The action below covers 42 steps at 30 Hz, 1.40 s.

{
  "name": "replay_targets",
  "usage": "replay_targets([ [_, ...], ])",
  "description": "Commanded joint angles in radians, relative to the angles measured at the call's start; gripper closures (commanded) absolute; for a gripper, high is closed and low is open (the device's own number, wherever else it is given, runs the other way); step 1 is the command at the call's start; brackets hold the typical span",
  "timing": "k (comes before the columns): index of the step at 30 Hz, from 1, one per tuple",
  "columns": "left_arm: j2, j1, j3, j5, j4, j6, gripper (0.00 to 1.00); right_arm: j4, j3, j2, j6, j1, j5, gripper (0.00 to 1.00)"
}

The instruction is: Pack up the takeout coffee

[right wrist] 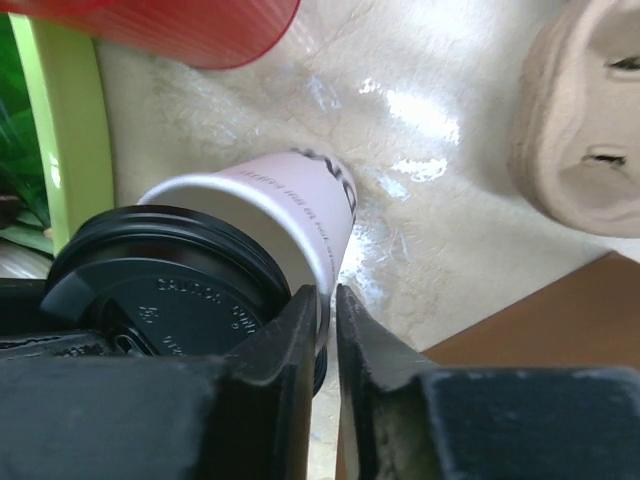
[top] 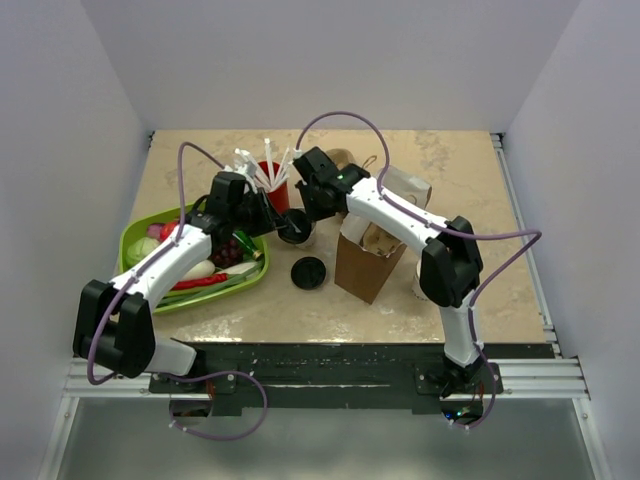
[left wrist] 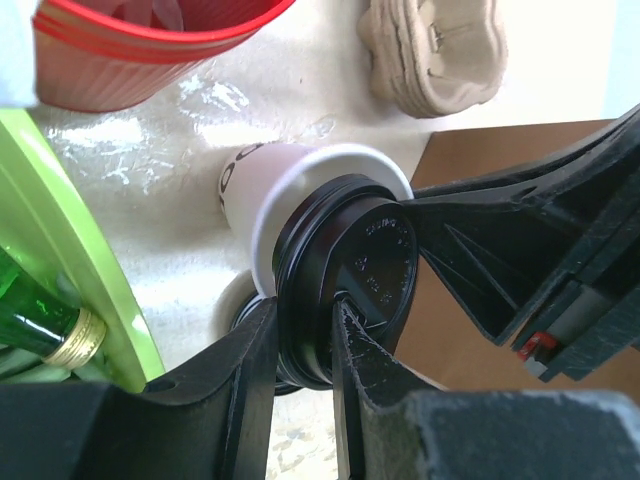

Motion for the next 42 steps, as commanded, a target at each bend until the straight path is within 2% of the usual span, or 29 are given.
replay_targets([
  [1,-0.048,0.001,-0.015,0.019,0.076,-0.029,0.87,-0.012,0.070,-0.017,-0.017,-0.003,0.037,0.73],
  [2,-0.050,0.001,-0.015,0.010,0.076,-0.031,0.87,-0.012,0.074,-0.016,-0.017,-0.006,0.027,0.70],
  [6,-0.051,0.001,-0.003,0.003,0.080,-0.035,0.88,-0.012,0.090,-0.011,-0.014,-0.023,0.005,0.68],
  [9,-0.060,0.001,-0.004,0.004,0.101,-0.040,0.87,-0.017,0.105,-0.020,-0.013,-0.026,0.022,0.62],
  [13,-0.050,0.001,0.002,0.022,0.138,-0.040,0.87,0.014,0.073,-0.079,0.022,-0.044,0.036,0.44],
  [16,-0.017,0.001,0.023,0.018,0.158,-0.037,0.87,0.102,-0.001,-0.157,0.061,-0.064,0.068,0.35],
  [20,0.035,0.001,0.046,0.071,0.185,-0.025,0.87,0.129,-0.038,-0.215,0.073,-0.095,0.088,0.30],
  [29,0.093,0.001,0.091,0.084,0.169,0.017,0.87,0.150,-0.079,-0.260,0.053,-0.115,0.065,0.23],
  [37,0.156,0.000,0.151,0.064,0.075,0.055,0.87,0.132,-0.056,-0.171,0.015,-0.115,-0.203,0.23],
  [42,0.153,0.000,0.154,0.043,0.040,0.063,0.87,0.063,0.005,-0.087,0.002,-0.114,-0.243,0.24],
])
